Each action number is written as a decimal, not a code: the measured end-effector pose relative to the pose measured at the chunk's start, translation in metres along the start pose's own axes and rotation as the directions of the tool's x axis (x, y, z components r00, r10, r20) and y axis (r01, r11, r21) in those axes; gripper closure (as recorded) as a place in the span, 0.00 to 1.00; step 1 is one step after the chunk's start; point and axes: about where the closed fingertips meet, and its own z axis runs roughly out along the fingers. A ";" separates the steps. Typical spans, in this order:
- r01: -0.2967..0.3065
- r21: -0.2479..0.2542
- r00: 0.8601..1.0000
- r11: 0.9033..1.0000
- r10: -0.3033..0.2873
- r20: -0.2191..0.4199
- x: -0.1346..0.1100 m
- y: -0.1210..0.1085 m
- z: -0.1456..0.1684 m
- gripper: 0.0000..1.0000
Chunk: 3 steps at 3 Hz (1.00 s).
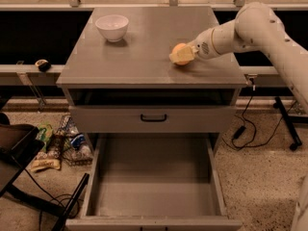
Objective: Pick orange from middle drawer and place on counter
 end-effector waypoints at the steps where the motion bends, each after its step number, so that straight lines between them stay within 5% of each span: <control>1: -0.002 -0.002 1.000 1.000 0.002 0.000 -0.003 0.000 -0.002 0.84; 3: -0.002 -0.002 1.000 1.000 0.002 0.000 -0.003 0.000 -0.002 0.37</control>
Offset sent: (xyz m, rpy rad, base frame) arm 0.0003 0.0002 0.0032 0.0019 0.0018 0.0002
